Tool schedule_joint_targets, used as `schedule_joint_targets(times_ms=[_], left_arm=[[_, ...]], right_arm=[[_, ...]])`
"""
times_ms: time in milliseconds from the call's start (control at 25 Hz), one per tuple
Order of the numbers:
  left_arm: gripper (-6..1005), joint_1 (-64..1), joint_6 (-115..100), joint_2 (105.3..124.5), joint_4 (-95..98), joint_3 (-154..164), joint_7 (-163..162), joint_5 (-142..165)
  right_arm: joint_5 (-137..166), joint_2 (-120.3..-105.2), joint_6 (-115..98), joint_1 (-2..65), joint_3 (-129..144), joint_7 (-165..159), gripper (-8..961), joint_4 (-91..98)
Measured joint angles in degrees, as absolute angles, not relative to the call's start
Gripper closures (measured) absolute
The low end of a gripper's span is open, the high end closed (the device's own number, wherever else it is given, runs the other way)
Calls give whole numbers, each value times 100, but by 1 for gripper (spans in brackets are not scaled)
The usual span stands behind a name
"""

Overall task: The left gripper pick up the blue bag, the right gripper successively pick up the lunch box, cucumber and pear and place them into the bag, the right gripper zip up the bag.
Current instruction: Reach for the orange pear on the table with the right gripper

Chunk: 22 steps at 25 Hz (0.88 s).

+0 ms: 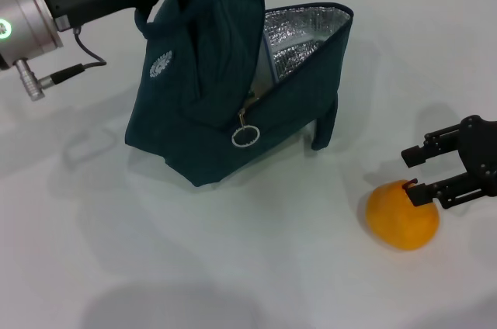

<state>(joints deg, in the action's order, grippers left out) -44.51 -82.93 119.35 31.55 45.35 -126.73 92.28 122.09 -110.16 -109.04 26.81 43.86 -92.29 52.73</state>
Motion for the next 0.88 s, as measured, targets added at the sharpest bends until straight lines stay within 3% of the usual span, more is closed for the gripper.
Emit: schedule_joint_targets(times_ms=[240,440,680,880], left_arm=[[946,-4464,-8288,11927,3154,4535,-12657,9205],[946,-4465,-8287,11926,3155,4535,-12656,9202],[946,-4448,-8287,11926,3155,4535,-12656,9201],[946,-4424,-8305,11926,3156,4535,-12656,9201]], right_arm=[[12215,-11022,-10899,2681,4400,-9262,271,5273],[12364,-11022,-10898,2751,4494,-9484,505,5273],[12483,-11021,-10898,2801,4533,-9653,677,5275],[12489,-11072,-10863,2806,4535,-9658,721,5302]])
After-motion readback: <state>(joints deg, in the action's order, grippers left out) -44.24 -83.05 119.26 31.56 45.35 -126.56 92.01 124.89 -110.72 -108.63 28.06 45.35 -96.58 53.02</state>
